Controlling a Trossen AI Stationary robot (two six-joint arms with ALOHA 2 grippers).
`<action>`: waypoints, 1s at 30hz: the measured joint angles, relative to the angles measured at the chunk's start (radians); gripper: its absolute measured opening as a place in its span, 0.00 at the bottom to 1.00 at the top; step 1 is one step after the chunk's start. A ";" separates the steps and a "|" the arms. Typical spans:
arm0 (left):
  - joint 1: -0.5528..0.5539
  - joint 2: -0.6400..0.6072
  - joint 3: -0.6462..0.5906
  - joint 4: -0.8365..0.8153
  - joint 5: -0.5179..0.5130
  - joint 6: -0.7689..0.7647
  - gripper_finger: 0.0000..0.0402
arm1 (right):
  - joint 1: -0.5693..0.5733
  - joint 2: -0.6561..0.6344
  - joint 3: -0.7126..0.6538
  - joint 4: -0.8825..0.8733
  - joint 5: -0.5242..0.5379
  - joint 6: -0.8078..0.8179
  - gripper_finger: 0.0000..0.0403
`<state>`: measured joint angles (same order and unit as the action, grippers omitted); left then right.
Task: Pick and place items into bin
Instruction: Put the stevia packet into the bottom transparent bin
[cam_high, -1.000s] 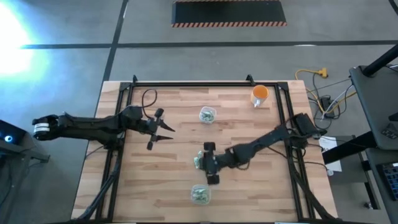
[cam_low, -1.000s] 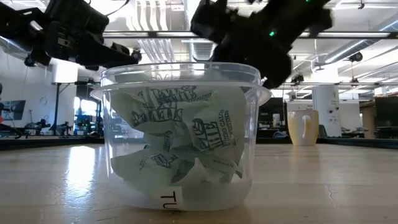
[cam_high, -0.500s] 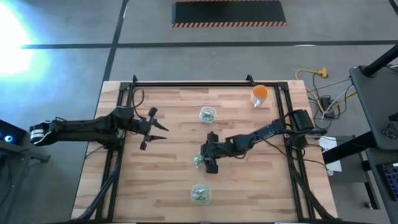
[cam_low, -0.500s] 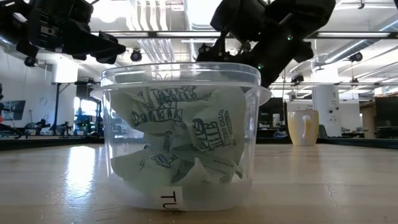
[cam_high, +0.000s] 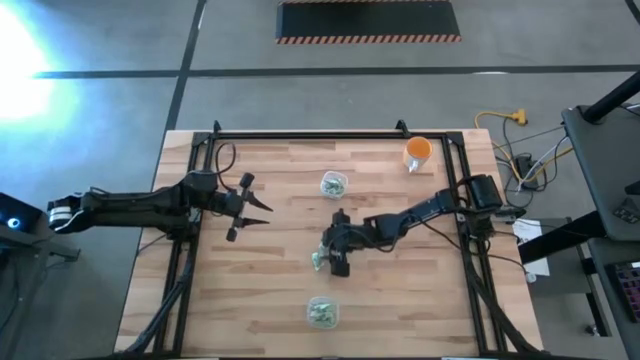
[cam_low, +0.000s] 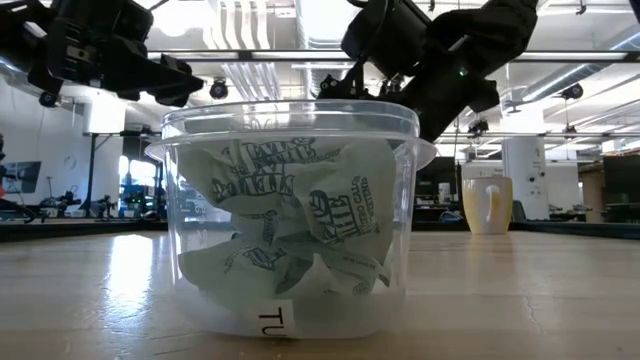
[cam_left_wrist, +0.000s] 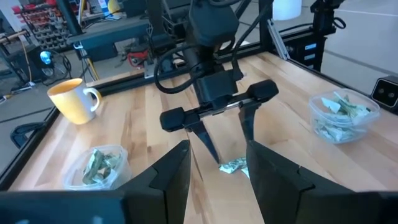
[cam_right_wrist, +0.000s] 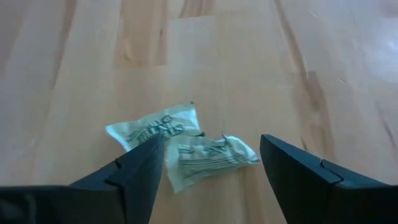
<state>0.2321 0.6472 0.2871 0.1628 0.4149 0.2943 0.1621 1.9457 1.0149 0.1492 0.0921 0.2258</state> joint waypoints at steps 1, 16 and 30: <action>0.000 0.001 0.000 0.000 0.000 0.000 0.35 | -0.001 0.000 0.000 -0.001 0.000 0.000 0.63; 0.000 0.000 0.000 0.004 0.000 0.000 0.35 | -0.012 0.005 -0.020 0.052 -0.016 0.000 0.62; 0.000 -0.001 -0.001 0.002 0.000 0.000 0.35 | -0.028 0.074 -0.003 0.087 -0.089 -0.004 0.57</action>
<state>0.2322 0.6464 0.2863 0.1651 0.4145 0.2944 0.1342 2.0197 1.0115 0.2363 0.0029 0.2214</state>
